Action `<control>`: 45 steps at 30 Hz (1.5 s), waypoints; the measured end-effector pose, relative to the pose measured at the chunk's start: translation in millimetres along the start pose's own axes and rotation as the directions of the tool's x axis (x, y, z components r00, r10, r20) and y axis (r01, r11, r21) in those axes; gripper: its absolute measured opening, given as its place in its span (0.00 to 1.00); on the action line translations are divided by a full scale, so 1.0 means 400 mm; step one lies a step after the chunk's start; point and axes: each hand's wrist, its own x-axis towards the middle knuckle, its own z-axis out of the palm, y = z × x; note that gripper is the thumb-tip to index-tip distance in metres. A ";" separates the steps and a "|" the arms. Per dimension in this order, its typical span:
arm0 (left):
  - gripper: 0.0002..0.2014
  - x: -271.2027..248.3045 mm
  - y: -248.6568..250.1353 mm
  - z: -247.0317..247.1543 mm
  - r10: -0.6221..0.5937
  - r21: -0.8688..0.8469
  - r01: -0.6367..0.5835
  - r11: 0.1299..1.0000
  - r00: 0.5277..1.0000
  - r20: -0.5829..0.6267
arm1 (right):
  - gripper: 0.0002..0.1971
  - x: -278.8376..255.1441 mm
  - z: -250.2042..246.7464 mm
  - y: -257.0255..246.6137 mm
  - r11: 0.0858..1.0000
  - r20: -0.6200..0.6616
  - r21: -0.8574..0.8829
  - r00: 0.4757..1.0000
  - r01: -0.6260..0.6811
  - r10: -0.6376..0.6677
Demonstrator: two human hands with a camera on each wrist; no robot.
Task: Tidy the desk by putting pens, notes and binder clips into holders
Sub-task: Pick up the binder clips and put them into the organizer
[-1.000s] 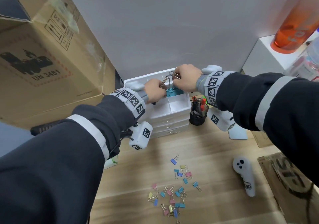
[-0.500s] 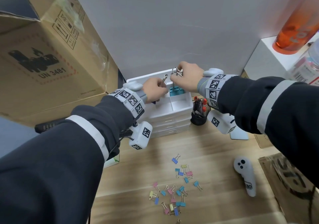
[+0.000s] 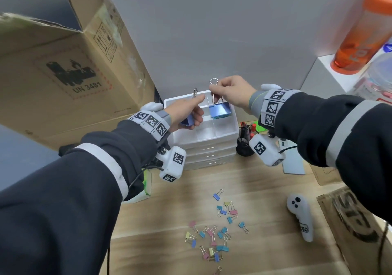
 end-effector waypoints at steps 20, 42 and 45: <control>0.11 -0.080 -0.021 0.013 0.076 -0.059 -0.061 0.996 0.949 0.306 | 0.03 -0.049 0.008 0.009 0.872 0.208 0.433 0.966 -0.230 0.152; 0.16 -0.012 -0.011 0.019 0.088 -0.044 -0.083 0.996 0.986 0.139 | 0.03 -0.005 0.021 -0.020 0.971 0.132 0.236 0.991 -0.047 0.017; 0.19 0.006 -0.015 0.000 0.257 0.214 -0.227 0.950 0.958 -0.126 | 0.01 0.019 0.014 -0.031 0.993 0.044 0.113 0.998 0.036 -0.041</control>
